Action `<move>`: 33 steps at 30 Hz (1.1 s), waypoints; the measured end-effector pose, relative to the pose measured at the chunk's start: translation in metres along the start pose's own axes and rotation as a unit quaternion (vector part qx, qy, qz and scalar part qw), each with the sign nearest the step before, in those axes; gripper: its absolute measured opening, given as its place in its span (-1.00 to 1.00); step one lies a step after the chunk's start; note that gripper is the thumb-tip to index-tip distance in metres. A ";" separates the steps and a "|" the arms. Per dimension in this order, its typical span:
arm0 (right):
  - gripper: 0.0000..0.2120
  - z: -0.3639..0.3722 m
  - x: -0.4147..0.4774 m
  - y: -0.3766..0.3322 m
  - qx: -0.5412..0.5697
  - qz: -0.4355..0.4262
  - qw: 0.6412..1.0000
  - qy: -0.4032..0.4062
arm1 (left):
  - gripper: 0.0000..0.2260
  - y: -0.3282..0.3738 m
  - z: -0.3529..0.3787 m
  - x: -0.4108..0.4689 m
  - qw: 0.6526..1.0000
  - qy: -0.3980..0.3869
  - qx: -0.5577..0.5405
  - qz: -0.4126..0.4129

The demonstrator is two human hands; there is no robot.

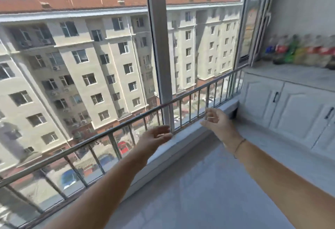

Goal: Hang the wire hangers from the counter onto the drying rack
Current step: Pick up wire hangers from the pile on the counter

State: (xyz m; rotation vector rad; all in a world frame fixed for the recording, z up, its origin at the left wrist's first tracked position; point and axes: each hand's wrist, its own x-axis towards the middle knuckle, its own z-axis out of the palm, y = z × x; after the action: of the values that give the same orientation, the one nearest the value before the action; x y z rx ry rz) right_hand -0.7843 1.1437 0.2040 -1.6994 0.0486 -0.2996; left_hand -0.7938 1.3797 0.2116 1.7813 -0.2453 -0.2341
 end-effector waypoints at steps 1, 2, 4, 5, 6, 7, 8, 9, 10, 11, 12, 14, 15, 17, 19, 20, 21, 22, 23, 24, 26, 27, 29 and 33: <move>-0.60 -0.024 0.006 0.007 -0.002 0.005 1.000 0.016 | -0.63 0.005 0.022 0.014 1.000 -0.016 0.002 0.003; -0.61 -0.049 0.013 0.014 -0.007 0.009 1.000 0.029 | -0.62 0.010 0.044 0.029 1.000 -0.029 0.001 0.004; -0.61 -0.095 0.025 0.026 -0.023 0.017 0.998 0.052 | -0.62 0.019 0.087 0.058 0.999 -0.045 -0.004 0.006; -0.61 -0.119 0.031 0.032 -0.027 0.020 0.997 0.065 | -0.63 0.024 0.109 0.071 0.999 -0.052 -0.008 0.010; -0.60 -0.142 0.037 0.037 -0.030 0.021 0.996 0.077 | -0.63 0.028 0.131 0.086 0.998 -0.060 -0.009 0.014; -0.59 -0.165 0.043 0.042 -0.033 0.021 0.995 0.087 | -0.63 0.032 0.152 0.099 0.997 -0.068 -0.010 0.018; -0.59 -0.188 0.048 0.047 -0.037 0.022 0.994 0.096 | -0.63 0.035 0.173 0.113 0.997 -0.076 -0.011 0.020; -0.59 -0.211 0.053 0.052 -0.041 0.024 0.993 0.105 | -0.62 0.039 0.194 0.126 0.996 -0.083 -0.012 0.021; -0.59 -0.233 0.057 0.057 -0.045 0.027 0.992 0.114 | -0.62 0.043 0.214 0.139 0.996 -0.091 -0.013 0.023; -0.59 -0.255 0.061 0.061 -0.048 0.030 0.990 0.125 | -0.61 0.045 0.234 0.152 0.995 -0.099 -0.013 0.024; -0.59 -0.276 0.064 0.065 -0.048 0.033 0.989 0.138 | -0.61 0.048 0.253 0.164 0.994 -0.110 -0.014 0.024; -0.58 -0.315 0.070 0.072 -0.049 0.042 0.985 0.163 | -0.62 0.053 0.289 0.189 0.991 -0.134 -0.010 0.024; -0.57 -0.334 0.072 0.076 -0.051 0.047 0.982 0.174 | -0.62 0.056 0.307 0.202 0.989 -0.145 -0.006 0.025; -0.56 -0.366 0.078 0.085 -0.055 0.057 0.977 0.196 | -0.62 0.062 0.337 0.222 0.987 -0.160 -0.005 0.023; -0.54 -0.399 0.087 0.095 -0.051 0.064 0.971 0.224 | -0.62 0.069 0.371 0.247 0.984 -0.176 -0.006 0.022; -0.54 -0.414 0.092 0.100 -0.048 0.068 0.967 0.239 | -0.61 0.071 0.387 0.259 0.982 -0.185 -0.005 0.023; -0.56 -0.428 0.098 0.105 -0.047 0.071 0.964 0.252 | -0.61 0.074 0.403 0.272 0.981 -0.194 -0.005 0.023; -0.58 -0.442 0.104 0.109 -0.046 0.074 0.961 0.264 | -0.61 0.076 0.419 0.286 0.979 -0.200 -0.005 0.023; -0.62 -0.456 0.111 0.114 -0.046 0.075 0.958 0.275 | -0.61 0.078 0.434 0.300 0.978 -0.206 -0.005 0.023; -0.66 -0.470 0.120 0.119 -0.045 0.076 0.954 0.286 | -0.61 0.079 0.449 0.316 0.977 -0.212 -0.005 0.023; -0.74 -0.497 0.139 0.126 -0.045 0.080 0.948 0.305 | -0.62 0.082 0.477 0.347 0.974 -0.225 -0.006 0.020; -0.76 -0.511 0.150 0.129 -0.044 0.082 0.945 0.314 | -0.63 0.084 0.491 0.364 0.972 -0.234 -0.006 0.020; -0.79 -0.539 0.174 0.135 -0.042 0.086 0.937 0.337 | -0.66 0.089 0.519 0.400 0.967 -0.254 -0.006 0.023; -0.89 -0.594 0.221 0.146 -0.032 0.095 0.924 0.370 | -0.72 0.110 0.572 0.470 0.959 -0.281 -0.006 0.025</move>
State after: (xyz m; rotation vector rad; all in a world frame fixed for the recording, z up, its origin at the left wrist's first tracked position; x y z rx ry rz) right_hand -0.6843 0.5015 0.1704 -1.5430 0.7839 -0.7860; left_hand -0.5134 0.6859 0.1812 1.6603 -0.6902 -0.7047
